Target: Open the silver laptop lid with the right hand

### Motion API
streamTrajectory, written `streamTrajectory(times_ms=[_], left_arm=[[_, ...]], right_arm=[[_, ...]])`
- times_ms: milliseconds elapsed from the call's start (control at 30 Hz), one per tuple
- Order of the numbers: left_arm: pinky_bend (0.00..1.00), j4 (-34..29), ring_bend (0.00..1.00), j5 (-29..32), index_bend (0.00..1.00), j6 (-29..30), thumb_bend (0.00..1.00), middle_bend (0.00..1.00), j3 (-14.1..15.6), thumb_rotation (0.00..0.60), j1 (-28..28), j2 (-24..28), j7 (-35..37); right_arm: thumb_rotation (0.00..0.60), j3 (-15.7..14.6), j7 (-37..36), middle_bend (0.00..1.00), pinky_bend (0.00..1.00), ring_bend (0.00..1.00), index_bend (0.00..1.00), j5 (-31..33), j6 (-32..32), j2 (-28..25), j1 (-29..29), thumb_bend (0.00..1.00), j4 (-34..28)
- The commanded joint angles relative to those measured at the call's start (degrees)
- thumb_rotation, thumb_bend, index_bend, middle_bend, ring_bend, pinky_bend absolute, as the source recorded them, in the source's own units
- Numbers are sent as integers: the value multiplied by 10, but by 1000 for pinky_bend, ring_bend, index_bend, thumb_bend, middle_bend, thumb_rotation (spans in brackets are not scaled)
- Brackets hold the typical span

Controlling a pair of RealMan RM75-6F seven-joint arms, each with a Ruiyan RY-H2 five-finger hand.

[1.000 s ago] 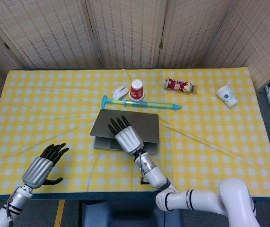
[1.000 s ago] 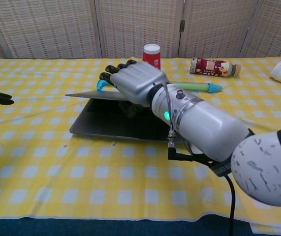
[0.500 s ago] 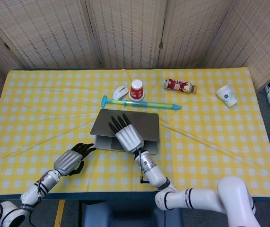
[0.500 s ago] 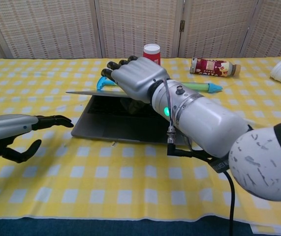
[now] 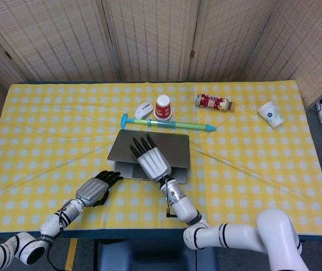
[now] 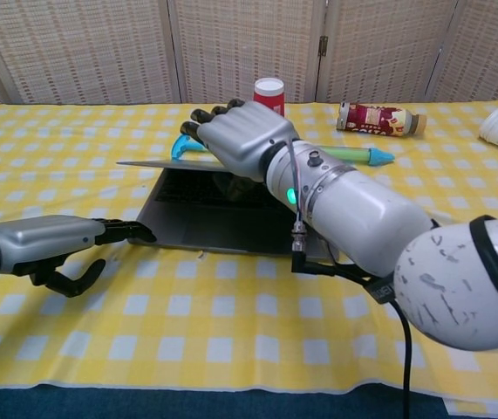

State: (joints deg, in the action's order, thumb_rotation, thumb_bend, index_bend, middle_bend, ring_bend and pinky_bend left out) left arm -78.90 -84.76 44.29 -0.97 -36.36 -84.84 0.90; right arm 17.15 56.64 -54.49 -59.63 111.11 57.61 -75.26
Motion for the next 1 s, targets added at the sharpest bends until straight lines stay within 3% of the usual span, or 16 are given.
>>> streamTrajectory(times_ms=[33,567,1000], left_arm=[[0,0,0,8,23,-4,864,77,2,600,-4,-3,-10],[0,1,0,42,34,-15,874,105,7,600,-18,-12,-38],[0,-1,0,58,37,-22,874,104,11,600,-26,-9,-48]], right_arm=[[543,-1,-4,0,0,0,0,5,2,3,3,642,8],[547,17,-22,0,0,0,0,31,5,5,19,642,44],[558,73,-14,0,0,0,0,74,-12,-44,41,642,38]])
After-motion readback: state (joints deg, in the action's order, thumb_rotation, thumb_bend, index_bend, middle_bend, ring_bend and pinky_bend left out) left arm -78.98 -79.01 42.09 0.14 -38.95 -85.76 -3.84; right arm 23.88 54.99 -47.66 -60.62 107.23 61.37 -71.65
